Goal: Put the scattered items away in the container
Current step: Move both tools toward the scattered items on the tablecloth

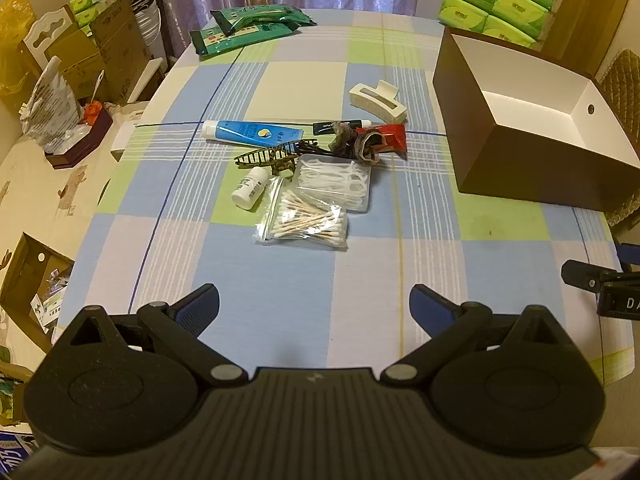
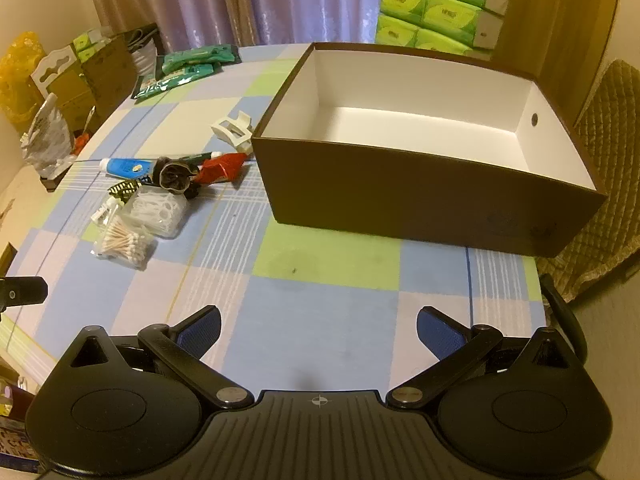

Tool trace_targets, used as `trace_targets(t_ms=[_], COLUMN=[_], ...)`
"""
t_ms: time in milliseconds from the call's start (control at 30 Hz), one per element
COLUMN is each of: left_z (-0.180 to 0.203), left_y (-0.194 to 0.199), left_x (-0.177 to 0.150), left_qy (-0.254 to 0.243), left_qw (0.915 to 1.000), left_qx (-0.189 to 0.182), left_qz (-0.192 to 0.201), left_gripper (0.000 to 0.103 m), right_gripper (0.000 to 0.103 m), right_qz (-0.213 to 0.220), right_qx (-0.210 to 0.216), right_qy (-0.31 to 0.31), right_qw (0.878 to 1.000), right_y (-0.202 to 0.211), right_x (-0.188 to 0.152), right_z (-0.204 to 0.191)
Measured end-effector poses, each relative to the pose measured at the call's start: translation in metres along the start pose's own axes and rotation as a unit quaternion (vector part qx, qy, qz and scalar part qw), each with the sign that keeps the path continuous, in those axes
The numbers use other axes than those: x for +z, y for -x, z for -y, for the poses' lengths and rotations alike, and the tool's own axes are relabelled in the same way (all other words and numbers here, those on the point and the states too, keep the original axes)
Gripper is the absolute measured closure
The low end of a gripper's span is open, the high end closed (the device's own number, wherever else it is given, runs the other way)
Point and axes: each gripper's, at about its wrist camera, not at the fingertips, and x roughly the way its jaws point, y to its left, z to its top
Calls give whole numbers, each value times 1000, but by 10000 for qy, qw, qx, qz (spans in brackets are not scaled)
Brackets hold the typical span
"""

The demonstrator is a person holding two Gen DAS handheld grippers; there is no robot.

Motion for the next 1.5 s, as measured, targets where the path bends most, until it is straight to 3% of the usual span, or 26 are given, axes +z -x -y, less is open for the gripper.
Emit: trace_targets(t_ms=[900,1500], left_z=[-19,-33], left_y=[-9,-17], left_x=[7,17], left_qy=[65,-96], left_qw=[9998,9992], left_qx=[-53,-388], left_qz=[-154,-45], left_gripper=[2,1], right_gripper=[2,2], right_qz=[-84,-110], right_qx=[94,106], right_qy=[21,-187], right_qw=[9999,9997], right_y=[-11,-23], right_x=[8,16], right_z=[-18,-34])
